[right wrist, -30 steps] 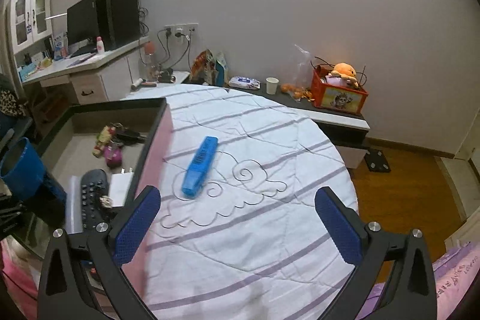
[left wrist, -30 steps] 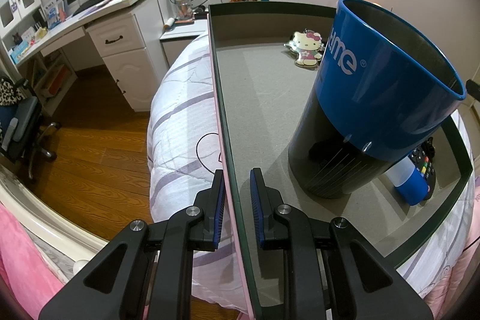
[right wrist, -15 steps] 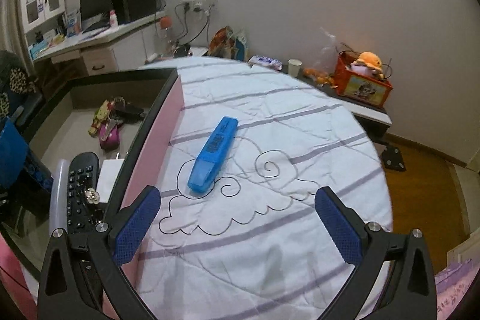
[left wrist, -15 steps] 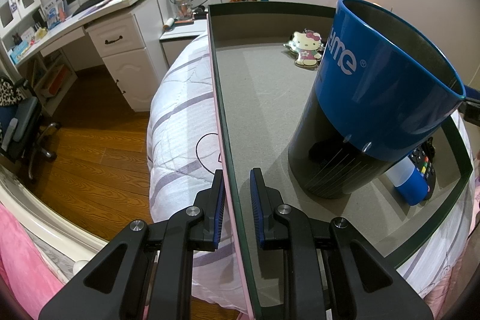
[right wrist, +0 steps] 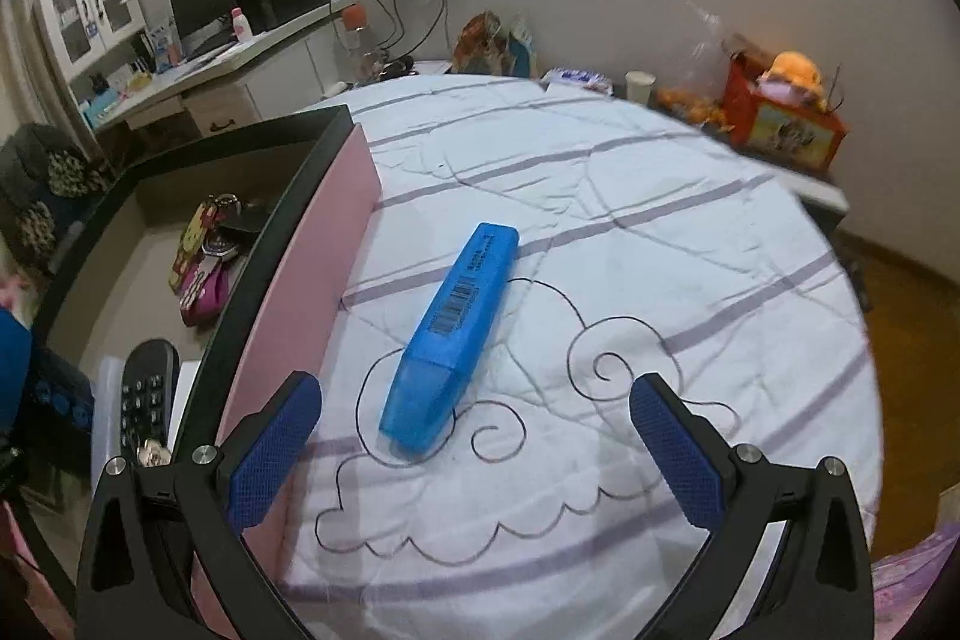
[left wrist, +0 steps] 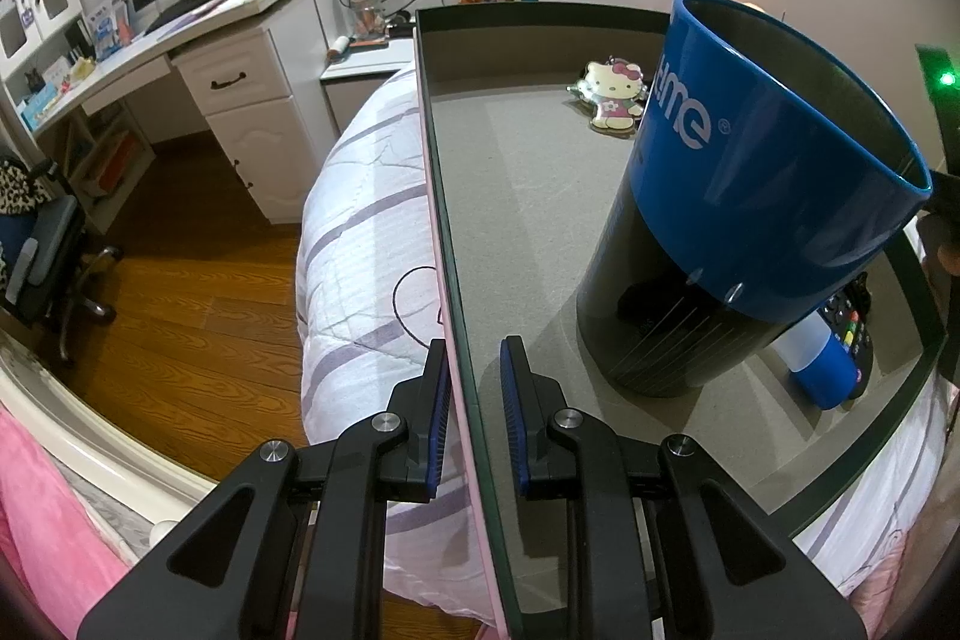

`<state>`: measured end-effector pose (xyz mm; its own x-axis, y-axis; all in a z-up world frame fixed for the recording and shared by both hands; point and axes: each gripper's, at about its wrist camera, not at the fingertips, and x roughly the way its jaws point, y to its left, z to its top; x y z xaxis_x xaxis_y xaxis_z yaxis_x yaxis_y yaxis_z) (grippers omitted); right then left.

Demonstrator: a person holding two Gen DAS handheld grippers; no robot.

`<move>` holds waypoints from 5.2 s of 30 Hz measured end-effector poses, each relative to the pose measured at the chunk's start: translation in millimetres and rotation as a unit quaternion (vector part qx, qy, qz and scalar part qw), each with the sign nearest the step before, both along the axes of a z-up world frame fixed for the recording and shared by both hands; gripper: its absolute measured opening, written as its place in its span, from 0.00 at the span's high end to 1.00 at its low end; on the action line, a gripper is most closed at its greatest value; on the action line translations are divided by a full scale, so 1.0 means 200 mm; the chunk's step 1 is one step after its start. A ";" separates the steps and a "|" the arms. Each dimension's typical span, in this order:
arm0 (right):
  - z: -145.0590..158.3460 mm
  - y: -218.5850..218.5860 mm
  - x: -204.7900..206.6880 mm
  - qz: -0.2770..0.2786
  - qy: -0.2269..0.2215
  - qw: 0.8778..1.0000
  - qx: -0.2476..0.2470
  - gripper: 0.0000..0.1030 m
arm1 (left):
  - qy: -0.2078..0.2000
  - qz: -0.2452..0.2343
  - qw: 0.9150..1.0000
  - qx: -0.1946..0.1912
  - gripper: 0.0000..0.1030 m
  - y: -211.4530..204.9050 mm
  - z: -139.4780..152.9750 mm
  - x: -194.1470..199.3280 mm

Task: Organize rigid objects
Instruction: 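Move the right gripper to the blue highlighter and grasp it, then lift the blue highlighter into the tray box beside the charger, then open the right gripper and withdraw it from the tray box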

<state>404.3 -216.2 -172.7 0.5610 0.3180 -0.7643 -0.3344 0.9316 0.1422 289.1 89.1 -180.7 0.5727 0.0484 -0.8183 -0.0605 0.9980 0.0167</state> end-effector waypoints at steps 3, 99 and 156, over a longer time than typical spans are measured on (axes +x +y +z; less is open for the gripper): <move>-0.03 -0.03 0.03 -0.002 0.018 1.000 0.023 0.00 | 0.000 0.000 1.000 0.000 0.84 0.00 0.00 0.00; 0.15 0.63 -0.21 0.112 -0.047 0.978 -0.167 0.74 | 0.001 0.001 1.000 0.000 0.82 -0.05 -0.01 0.05; 0.22 0.29 -0.37 0.020 -0.078 0.988 -0.134 0.00 | 0.000 0.003 1.000 0.004 0.82 -0.08 0.00 0.07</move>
<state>330.2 -158.2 -128.3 0.6703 0.1406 -0.7287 -0.3697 0.9146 -0.1637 302.8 72.7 -180.1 0.5724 0.0584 -0.8179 -0.0663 0.9975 0.0248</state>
